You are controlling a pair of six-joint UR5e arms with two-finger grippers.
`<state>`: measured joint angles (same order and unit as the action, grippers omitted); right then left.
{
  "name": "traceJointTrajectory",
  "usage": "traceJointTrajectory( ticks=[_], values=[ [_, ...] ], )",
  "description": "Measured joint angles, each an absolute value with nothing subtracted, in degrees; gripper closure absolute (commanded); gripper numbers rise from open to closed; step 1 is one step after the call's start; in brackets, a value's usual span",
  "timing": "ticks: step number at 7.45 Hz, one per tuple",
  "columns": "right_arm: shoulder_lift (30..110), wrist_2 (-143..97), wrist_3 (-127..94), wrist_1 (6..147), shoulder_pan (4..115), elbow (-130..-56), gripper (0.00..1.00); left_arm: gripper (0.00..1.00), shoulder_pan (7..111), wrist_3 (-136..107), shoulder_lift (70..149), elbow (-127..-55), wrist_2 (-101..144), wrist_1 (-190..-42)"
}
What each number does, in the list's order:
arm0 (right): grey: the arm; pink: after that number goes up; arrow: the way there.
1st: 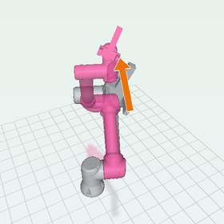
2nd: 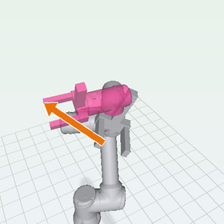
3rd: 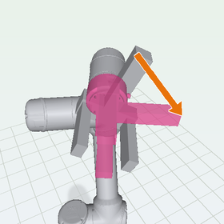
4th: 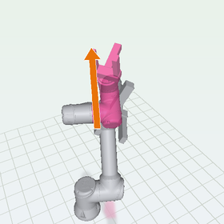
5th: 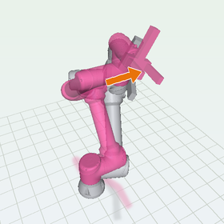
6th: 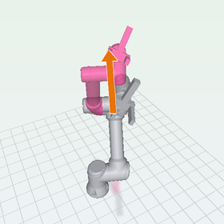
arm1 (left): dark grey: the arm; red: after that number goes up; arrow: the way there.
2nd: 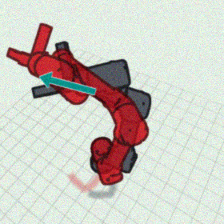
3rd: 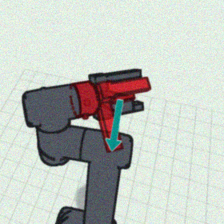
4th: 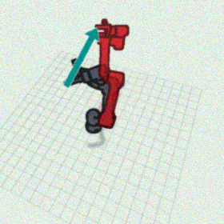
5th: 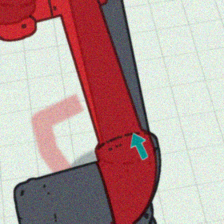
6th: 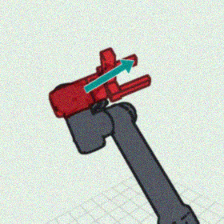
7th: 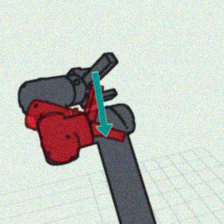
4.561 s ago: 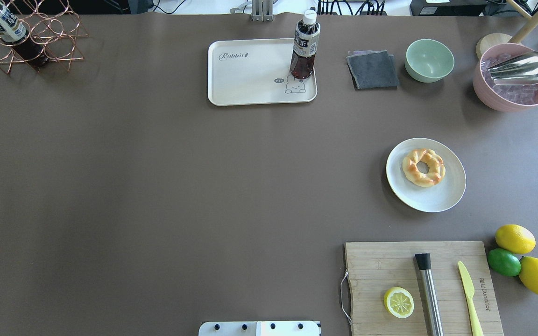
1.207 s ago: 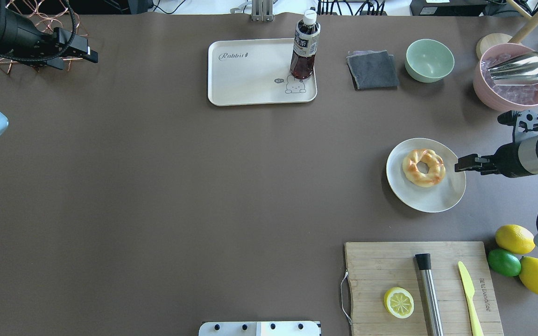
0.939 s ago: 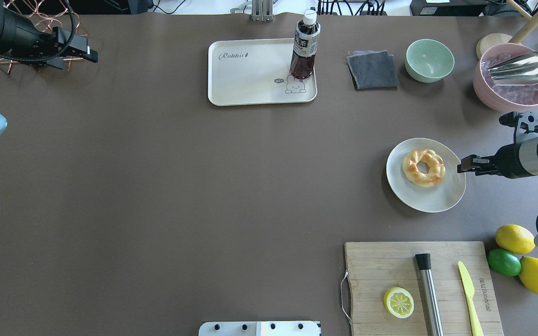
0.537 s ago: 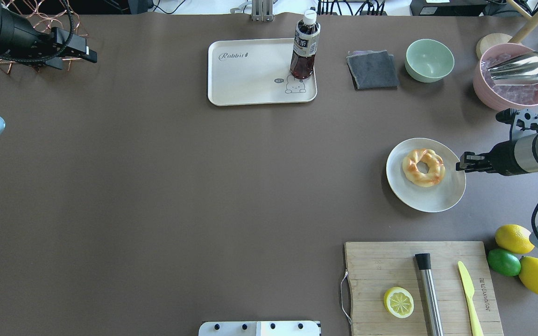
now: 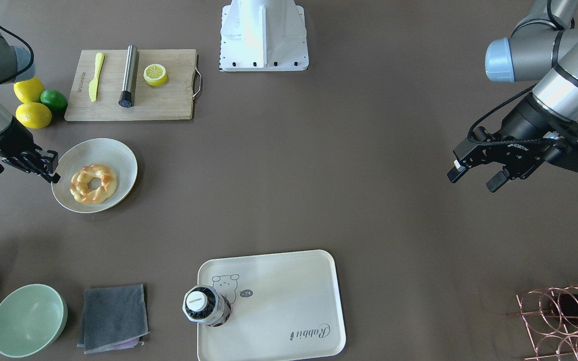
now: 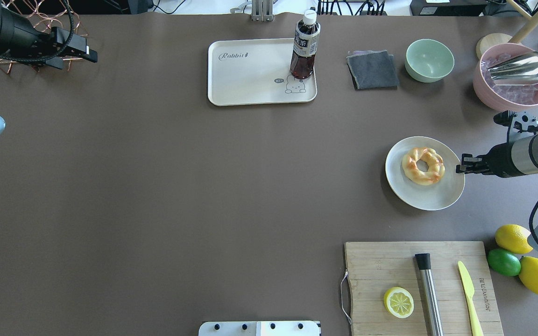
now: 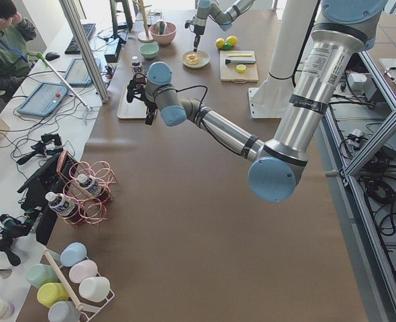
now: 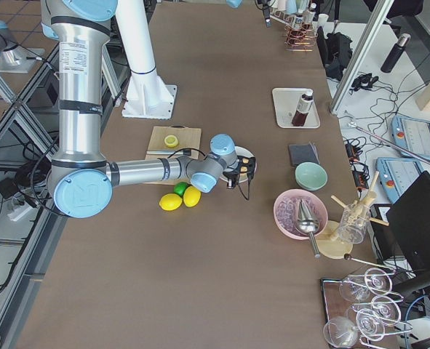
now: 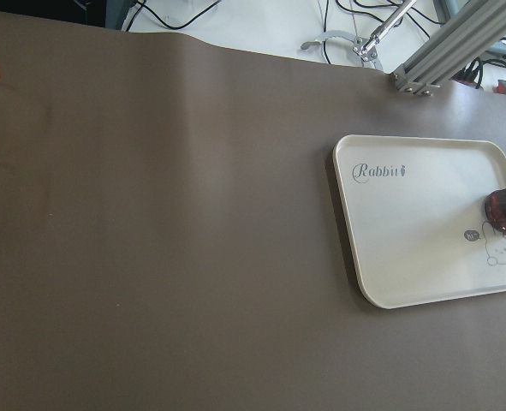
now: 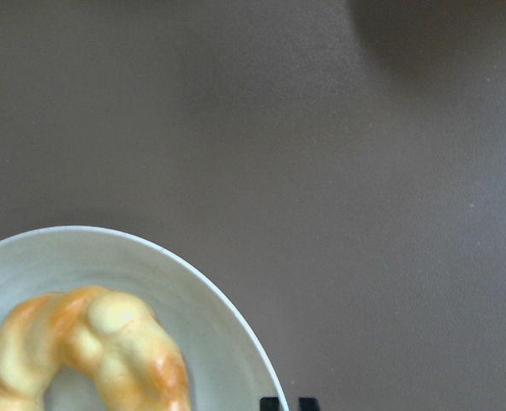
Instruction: Place donut on tray
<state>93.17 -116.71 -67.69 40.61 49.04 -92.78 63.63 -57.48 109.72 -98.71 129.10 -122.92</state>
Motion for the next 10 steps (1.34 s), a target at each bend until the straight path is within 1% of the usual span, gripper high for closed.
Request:
traceJointTrajectory(
  ticks=[3,6,7,8,10],
  values=[
    [93.2,-116.8,-67.8,40.5,48.8,-93.5,1.00,0.01,63.6,-57.6,109.9,-99.0,129.2,-122.8],
    [92.9,-119.1,-68.7,41.0,48.9,-99.1,1.00,0.01,63.6,-58.8,110.4,-99.7,129.6,-122.5],
    [91.2,-119.9,-70.7,41.1,48.9,-100.6,1.00,0.01,63.2,-60.5,111.4,-99.6,129.7,-122.4],
    [87.7,-120.4,-74.1,41.6,48.8,-101.3,1.00,0.01,61.8,-62.9,112.8,-99.4,129.7,-122.4],
    [78.5,-120.1,-78.6,47.1,47.9,-101.9,1.00,0.01,57.1,-67.7,115.5,-98.6,129.2,-122.4]
  ],
)
